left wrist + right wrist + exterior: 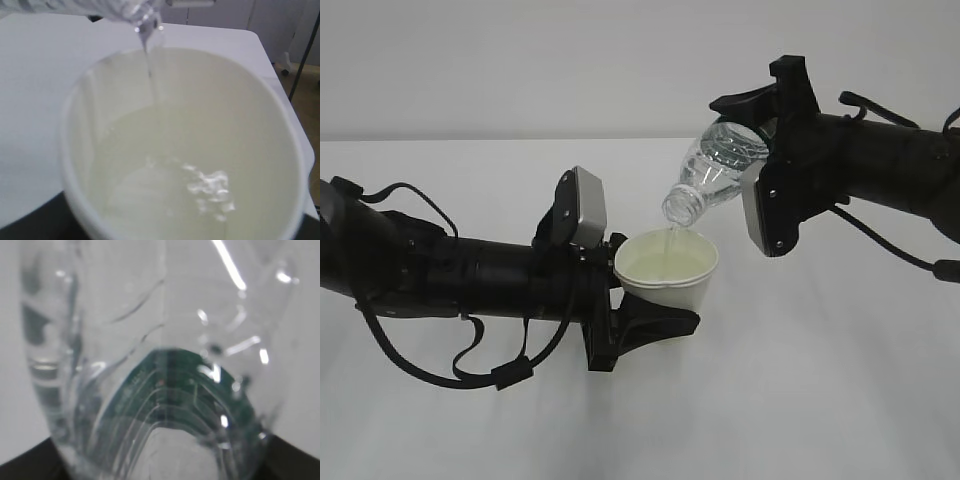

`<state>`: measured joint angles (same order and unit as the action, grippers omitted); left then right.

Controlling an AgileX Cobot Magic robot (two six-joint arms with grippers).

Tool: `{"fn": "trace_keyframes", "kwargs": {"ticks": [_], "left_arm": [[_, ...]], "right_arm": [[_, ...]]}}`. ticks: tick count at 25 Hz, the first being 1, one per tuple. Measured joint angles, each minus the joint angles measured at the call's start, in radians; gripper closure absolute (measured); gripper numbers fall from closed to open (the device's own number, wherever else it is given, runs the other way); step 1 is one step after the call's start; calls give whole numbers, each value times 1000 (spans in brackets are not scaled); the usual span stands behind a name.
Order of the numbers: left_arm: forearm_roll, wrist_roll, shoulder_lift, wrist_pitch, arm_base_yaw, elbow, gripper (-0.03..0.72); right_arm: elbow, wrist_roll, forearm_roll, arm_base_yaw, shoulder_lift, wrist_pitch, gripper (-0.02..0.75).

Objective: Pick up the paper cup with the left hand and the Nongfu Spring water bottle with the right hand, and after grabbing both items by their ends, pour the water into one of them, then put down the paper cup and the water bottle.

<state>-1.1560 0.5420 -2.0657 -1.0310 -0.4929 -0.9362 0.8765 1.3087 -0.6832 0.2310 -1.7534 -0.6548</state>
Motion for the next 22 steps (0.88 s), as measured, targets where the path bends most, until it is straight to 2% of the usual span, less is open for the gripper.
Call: {"fn": "trace_keyframes", "kwargs": {"ticks": [22], "left_arm": [[0, 0, 0, 0, 0, 0, 229]], "right_arm": [[2, 2, 0, 0, 0, -5, 272]]}}
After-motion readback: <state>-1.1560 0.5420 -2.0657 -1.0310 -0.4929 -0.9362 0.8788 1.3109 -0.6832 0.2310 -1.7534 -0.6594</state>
